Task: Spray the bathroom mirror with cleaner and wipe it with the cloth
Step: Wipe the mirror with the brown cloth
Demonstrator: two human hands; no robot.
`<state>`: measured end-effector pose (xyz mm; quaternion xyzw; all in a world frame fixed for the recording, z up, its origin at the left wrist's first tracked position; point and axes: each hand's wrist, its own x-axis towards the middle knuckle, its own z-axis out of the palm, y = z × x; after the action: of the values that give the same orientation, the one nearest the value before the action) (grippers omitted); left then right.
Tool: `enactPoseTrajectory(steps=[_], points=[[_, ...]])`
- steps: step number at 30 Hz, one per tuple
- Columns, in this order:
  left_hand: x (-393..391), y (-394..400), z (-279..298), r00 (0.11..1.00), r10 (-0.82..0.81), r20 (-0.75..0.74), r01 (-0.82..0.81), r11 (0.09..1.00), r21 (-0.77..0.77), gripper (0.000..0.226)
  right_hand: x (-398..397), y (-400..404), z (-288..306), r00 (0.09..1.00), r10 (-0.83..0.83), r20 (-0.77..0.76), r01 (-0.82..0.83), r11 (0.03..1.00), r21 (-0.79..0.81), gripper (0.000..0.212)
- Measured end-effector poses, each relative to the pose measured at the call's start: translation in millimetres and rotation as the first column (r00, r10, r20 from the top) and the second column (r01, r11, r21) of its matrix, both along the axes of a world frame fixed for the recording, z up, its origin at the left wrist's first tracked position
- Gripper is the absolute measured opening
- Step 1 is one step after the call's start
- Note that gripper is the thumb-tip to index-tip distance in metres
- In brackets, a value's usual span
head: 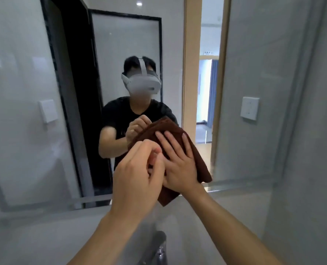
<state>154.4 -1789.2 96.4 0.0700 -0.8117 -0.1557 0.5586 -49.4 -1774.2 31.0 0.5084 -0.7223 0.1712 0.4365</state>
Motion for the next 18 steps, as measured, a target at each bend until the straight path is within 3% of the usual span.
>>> enactPoseTrajectory(steps=[3,6,11,18], points=[[-35.5,32.4,-7.1,0.997,-0.078,0.001,0.078,0.997,-0.016,0.011,-40.8,68.6,-1.1,0.999,-0.027,-0.028,0.019,0.968,-0.25,0.068],[-72.8,63.6,-19.9,0.991,-0.133,0.033,0.133,0.991,0.005,0.011,-100.5,123.9,-26.7,0.983,-0.145,0.113,0.173,0.938,-0.301,0.07],[-122.4,97.2,-39.9,0.981,-0.154,0.121,0.155,0.988,0.008,0.013,-157.2,175.2,-64.0,0.978,-0.059,0.202,0.162,0.825,-0.542,0.089],[-138.0,95.6,-58.6,0.976,-0.132,0.176,0.129,0.991,0.025,0.014,-186.7,187.5,-88.7,0.981,-0.047,0.187,0.15,0.795,-0.587,0.092]])
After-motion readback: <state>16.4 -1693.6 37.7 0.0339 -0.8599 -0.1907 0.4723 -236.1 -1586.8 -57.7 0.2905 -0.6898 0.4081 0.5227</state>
